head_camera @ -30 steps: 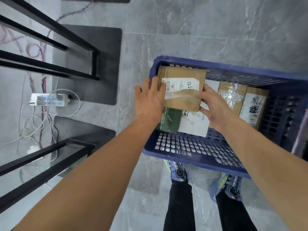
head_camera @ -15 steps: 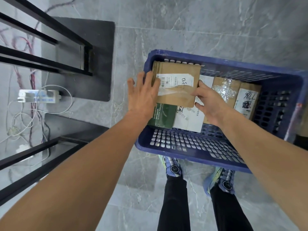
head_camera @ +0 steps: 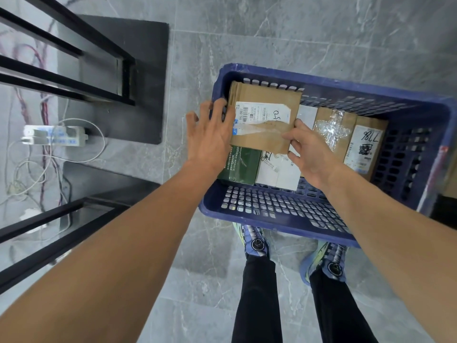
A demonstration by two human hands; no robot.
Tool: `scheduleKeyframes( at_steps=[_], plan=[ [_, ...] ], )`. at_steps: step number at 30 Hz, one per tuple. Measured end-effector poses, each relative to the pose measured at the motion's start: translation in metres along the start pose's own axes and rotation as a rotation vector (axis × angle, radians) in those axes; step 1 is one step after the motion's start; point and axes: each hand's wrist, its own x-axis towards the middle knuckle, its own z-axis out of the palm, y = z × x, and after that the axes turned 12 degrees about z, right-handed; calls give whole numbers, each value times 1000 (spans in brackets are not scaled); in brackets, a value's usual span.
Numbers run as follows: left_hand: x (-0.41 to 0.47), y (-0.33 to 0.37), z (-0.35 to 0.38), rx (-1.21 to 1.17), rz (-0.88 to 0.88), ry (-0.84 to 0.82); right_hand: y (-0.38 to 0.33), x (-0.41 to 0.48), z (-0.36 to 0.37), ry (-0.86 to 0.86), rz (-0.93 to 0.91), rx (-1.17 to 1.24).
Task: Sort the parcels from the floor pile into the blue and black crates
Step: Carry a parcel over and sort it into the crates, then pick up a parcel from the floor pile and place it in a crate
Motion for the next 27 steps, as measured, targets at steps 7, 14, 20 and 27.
scheduleKeyframes(
  at_steps=[7,14,20,27],
  plan=[
    [1,0,-1,-5,13,-21,-2,1,-1,40,-32,29],
    [-10,9,-18,-211,-16,15,-6,-25,-5,63,-65,24],
    [-43,28,-85,-793,-219,159,-19,-96,-13,97,-118,11],
    [-101,47,-215,-1534,-527,175,-48,-221,-16,47,-210,-132]
  ],
)
